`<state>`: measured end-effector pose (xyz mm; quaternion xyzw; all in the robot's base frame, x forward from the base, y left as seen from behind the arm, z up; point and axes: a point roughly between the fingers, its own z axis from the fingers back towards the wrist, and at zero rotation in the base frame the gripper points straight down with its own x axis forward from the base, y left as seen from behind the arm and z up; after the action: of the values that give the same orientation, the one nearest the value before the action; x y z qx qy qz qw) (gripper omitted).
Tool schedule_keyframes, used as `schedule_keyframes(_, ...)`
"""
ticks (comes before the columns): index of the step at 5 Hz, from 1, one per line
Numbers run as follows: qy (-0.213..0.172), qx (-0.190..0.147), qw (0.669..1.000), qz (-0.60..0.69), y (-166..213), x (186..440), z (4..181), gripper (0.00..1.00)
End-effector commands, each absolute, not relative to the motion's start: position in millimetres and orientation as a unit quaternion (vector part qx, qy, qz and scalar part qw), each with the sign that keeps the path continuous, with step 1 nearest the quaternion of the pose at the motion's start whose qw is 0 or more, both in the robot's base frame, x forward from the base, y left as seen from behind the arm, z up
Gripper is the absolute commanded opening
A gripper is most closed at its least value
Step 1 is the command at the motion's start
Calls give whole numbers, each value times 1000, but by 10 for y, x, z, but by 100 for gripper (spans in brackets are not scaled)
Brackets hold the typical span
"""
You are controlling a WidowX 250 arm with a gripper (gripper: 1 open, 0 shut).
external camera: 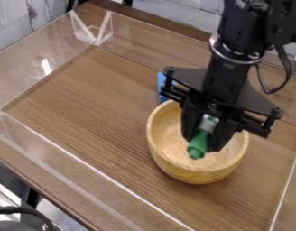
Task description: Put the green marker in the brown bowl
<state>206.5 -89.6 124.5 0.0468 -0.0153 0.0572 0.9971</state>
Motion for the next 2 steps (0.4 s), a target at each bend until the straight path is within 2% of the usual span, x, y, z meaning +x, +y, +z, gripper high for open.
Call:
schedule_keyframes(1, -39, 37, 997, 60, -873, 2111, 1359, 0)
schedule_keyframes(2, -41, 36, 997, 59, -866, 2111, 1372, 0)
